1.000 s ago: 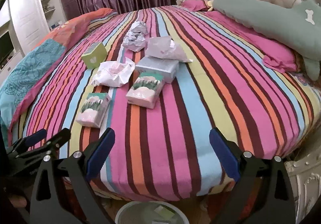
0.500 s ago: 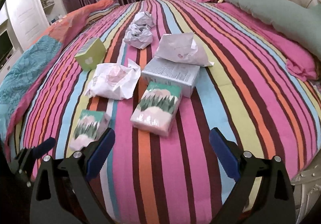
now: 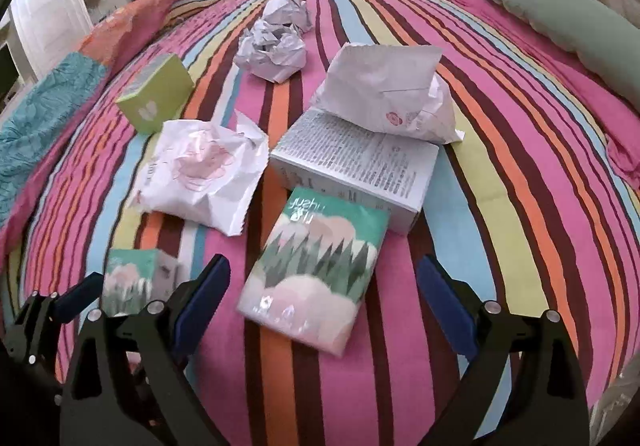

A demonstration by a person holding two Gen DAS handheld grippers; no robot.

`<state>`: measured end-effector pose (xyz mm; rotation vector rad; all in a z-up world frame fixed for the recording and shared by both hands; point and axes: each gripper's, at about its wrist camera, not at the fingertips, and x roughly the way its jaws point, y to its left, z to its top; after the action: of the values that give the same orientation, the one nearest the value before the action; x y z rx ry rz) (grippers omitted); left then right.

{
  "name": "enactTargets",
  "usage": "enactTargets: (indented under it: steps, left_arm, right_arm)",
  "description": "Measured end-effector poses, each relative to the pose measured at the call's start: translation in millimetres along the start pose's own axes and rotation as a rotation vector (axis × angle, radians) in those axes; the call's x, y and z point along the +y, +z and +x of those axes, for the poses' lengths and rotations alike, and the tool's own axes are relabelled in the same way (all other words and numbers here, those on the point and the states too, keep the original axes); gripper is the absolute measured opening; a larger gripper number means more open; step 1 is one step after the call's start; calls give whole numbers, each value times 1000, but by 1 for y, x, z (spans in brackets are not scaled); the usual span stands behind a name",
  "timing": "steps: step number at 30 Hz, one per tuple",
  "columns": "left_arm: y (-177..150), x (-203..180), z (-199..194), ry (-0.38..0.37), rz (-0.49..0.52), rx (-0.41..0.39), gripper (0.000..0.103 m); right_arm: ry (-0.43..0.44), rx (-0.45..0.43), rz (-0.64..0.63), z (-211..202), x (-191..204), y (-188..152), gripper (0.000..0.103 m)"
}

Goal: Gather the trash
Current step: 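Return both tools to the bed and grasp a green tissue pack with each, then carry a green tissue pack in the left tool while the right carries another to the wastebasket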

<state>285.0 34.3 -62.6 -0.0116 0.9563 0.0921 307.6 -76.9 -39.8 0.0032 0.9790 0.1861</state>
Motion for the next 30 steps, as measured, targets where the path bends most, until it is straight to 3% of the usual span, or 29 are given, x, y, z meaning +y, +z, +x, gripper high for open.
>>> enactTargets:
  steps: [2, 4, 5, 6, 8, 13, 18, 30]
  left_arm:
    - [1, 2, 2, -8, -22, 0, 89]
    - [2, 6, 3, -18, -58, -3, 87]
    - [3, 7, 5, -4, -65, 2, 75]
    - [3, 7, 7, 11, -64, 11, 71]
    - [4, 10, 6, 29, -60, 3, 50]
    - [4, 25, -2, -9, -112, 2, 50]
    - [4, 31, -17, -15, -123, -27, 50]
    - [-15, 35, -62, -26, -128, -70, 50]
  right_arm:
    - [-19, 4, -5, 4, 1, 1, 89]
    - [-32, 7, -17, 7, 1, 1, 78]
    - [-37, 11, -26, 8, 2, 0, 70]
    - [-48, 12, -39, 9, 4, -1, 65]
    - [-36, 8, -58, 7, 5, -2, 60]
    - [20, -6, -15, -7, -10, -7, 54]
    - [47, -25, 53, -26, -29, -15, 54]
    - [41, -82, 91, -79, -49, -25, 54]
